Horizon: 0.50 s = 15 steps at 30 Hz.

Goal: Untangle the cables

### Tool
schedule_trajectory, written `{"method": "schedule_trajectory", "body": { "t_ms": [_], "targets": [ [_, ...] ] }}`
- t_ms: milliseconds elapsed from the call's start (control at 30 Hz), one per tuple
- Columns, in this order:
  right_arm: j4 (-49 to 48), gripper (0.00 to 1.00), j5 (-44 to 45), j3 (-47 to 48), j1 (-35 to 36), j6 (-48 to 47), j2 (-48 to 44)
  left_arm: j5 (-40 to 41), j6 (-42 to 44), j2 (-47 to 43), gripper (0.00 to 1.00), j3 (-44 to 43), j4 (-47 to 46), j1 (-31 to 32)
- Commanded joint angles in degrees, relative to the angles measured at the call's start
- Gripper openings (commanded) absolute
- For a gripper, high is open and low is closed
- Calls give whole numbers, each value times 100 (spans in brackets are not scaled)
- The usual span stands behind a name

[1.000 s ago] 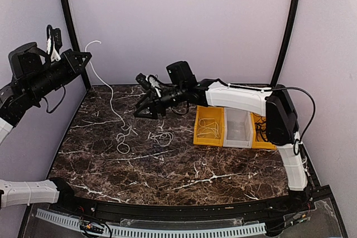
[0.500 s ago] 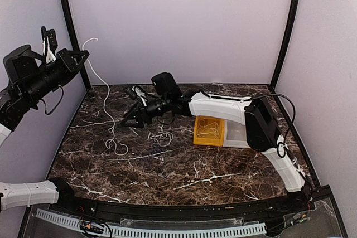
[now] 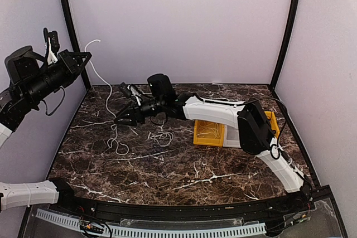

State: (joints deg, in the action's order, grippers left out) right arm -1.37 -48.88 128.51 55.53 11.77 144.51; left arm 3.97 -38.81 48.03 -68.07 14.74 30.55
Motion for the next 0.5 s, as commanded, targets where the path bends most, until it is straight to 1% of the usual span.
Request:
{"method": "schedule_trajectory", "body": {
  "t_ms": [0,67,100,133,167,300,367,400,433,467],
  "targets": [
    [-445,43,-30,251,85,156,192,-75,-46,-41,0,-8,-164,21],
    [-419,25,-23,221,77,138,167,-53,-33,-52,0,-20,-126,22],
    [-424,14,-39,177,62,133,146,-25,-33,-59,0,-17,-115,22],
    [-451,5,-41,106,49,133,95,-18,-28,-75,0,-3,-97,22],
    [-507,0,-23,2,23,140,38,8,-23,-84,0,10,-87,22],
    [-447,0,-65,-56,-131,99,-157,116,-6,-168,0,195,-98,22],
    [-275,0,-66,-2,-255,-46,-372,197,58,-248,7,344,-89,22],
    [-149,0,-31,34,-332,-164,-505,256,75,-327,16,407,-65,22],
    [-19,0,-4,52,-418,-279,-648,397,66,-381,21,578,-23,22],
    [88,0,9,39,-506,-387,-783,470,58,-518,30,678,-2,22]
  ]
}}
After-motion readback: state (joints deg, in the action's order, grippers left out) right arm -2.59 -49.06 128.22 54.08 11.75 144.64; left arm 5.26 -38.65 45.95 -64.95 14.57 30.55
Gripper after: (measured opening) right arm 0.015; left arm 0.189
